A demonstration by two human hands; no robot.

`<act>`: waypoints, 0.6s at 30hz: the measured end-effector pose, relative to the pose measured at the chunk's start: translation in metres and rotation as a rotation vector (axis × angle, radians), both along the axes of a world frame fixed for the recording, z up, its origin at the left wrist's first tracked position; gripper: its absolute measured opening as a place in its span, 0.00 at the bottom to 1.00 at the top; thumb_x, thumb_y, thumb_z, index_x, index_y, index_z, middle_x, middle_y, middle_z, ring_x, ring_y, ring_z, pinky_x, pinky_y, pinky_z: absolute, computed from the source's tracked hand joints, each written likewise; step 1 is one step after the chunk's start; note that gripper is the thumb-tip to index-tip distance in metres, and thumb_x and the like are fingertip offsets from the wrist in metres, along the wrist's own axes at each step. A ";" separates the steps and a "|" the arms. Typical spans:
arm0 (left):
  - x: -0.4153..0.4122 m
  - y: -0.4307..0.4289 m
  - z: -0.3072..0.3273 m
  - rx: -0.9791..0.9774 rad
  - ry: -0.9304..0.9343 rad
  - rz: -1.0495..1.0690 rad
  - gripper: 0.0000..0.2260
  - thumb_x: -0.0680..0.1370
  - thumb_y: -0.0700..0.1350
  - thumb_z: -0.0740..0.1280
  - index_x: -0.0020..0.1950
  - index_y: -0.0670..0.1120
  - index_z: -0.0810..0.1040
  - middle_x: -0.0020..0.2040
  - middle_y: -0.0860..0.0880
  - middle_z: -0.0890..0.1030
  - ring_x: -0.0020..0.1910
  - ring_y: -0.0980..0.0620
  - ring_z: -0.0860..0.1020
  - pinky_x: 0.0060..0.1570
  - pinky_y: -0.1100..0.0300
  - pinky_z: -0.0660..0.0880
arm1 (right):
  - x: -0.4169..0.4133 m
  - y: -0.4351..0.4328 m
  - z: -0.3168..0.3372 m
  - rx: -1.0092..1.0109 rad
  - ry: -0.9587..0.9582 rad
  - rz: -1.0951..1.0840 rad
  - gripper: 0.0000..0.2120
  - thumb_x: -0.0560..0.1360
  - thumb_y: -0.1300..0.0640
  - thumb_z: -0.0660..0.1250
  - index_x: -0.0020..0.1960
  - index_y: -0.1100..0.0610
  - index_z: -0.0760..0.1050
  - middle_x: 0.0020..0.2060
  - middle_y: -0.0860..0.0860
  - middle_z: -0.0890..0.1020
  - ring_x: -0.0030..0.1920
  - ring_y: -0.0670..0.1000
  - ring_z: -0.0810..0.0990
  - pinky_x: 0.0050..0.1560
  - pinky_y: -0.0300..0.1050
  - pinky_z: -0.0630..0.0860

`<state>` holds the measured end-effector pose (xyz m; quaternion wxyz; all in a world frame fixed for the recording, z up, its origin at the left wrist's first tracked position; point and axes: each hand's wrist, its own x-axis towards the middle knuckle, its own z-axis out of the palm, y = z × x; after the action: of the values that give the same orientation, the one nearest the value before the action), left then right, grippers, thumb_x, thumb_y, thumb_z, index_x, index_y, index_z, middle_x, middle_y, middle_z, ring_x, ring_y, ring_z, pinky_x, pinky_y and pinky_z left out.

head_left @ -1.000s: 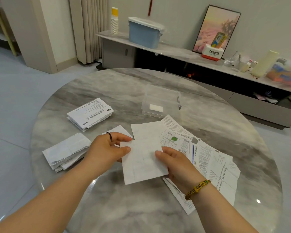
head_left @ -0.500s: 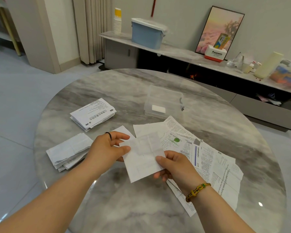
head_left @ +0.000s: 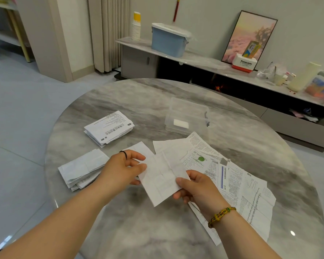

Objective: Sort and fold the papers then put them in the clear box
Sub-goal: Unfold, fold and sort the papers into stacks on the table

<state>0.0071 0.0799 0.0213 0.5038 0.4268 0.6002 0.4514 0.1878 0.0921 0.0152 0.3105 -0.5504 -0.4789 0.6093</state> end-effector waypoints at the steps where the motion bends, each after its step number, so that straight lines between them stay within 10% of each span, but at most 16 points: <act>1: -0.004 0.001 0.001 0.003 0.042 0.000 0.06 0.76 0.37 0.64 0.43 0.48 0.74 0.36 0.49 0.77 0.35 0.54 0.77 0.30 0.67 0.77 | -0.001 0.001 0.000 0.000 -0.005 0.000 0.06 0.75 0.67 0.61 0.42 0.59 0.73 0.23 0.48 0.81 0.21 0.43 0.77 0.21 0.32 0.67; 9: -0.052 0.004 -0.003 -0.076 0.869 -0.047 0.12 0.80 0.45 0.57 0.62 0.51 0.73 0.61 0.51 0.74 0.61 0.52 0.73 0.57 0.60 0.70 | -0.025 0.034 0.005 0.020 -0.034 -0.057 0.06 0.75 0.69 0.61 0.44 0.60 0.73 0.31 0.54 0.80 0.21 0.43 0.77 0.20 0.32 0.68; 18: -0.089 0.007 -0.006 -0.174 1.237 -0.370 0.19 0.81 0.45 0.51 0.72 0.52 0.60 0.71 0.54 0.61 0.69 0.52 0.63 0.65 0.61 0.65 | -0.101 0.103 0.008 0.010 -0.064 0.035 0.08 0.75 0.68 0.61 0.41 0.58 0.69 0.33 0.52 0.77 0.19 0.40 0.76 0.19 0.31 0.66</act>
<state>-0.0818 0.0871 0.0157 0.1675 0.6619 0.7303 -0.0221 0.0871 0.1946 0.0233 0.2871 -0.5596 -0.5013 0.5942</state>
